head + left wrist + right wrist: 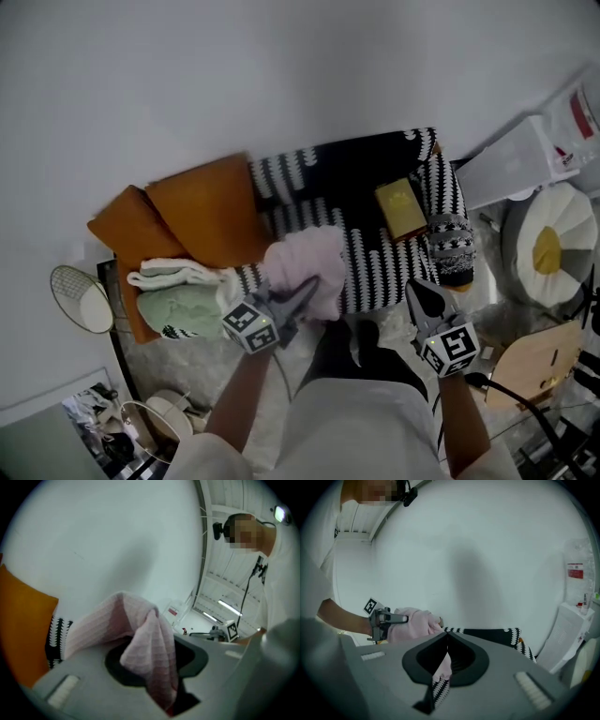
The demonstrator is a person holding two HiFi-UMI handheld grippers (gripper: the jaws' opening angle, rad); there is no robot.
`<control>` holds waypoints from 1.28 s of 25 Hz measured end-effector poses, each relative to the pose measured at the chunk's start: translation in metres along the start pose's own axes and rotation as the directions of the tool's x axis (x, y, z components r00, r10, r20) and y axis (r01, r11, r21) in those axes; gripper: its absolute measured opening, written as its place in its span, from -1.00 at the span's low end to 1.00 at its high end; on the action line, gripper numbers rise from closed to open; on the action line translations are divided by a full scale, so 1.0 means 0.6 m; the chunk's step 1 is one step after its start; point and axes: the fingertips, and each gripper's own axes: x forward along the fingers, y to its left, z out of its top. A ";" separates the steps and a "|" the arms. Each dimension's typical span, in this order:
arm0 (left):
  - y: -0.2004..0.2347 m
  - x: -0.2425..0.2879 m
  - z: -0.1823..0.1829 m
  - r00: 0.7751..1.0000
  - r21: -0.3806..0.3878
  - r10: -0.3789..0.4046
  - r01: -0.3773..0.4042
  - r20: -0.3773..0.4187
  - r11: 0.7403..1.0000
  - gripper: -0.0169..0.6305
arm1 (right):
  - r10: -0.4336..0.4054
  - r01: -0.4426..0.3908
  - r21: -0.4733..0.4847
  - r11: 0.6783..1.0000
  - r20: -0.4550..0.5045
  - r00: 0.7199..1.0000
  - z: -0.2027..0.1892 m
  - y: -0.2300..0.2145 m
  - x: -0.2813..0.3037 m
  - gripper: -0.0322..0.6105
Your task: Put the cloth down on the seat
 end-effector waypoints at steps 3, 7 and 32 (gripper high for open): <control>0.063 0.028 -0.016 0.999 -0.030 0.016 -0.017 -0.033 0.999 -0.54 | -0.009 0.010 0.011 1.000 -0.019 1.000 -0.010 -0.009 0.041 -0.89; 0.151 0.059 -0.058 0.993 -0.062 0.060 -0.066 -0.097 0.996 -0.53 | -0.044 0.046 0.066 0.997 -0.034 0.998 -0.035 -0.023 0.084 -0.89; 0.526 0.213 -0.332 0.868 -0.160 0.222 -0.321 -0.444 0.933 -0.21 | -0.028 0.062 0.150 0.987 -0.217 0.976 -0.214 -0.027 0.195 -0.89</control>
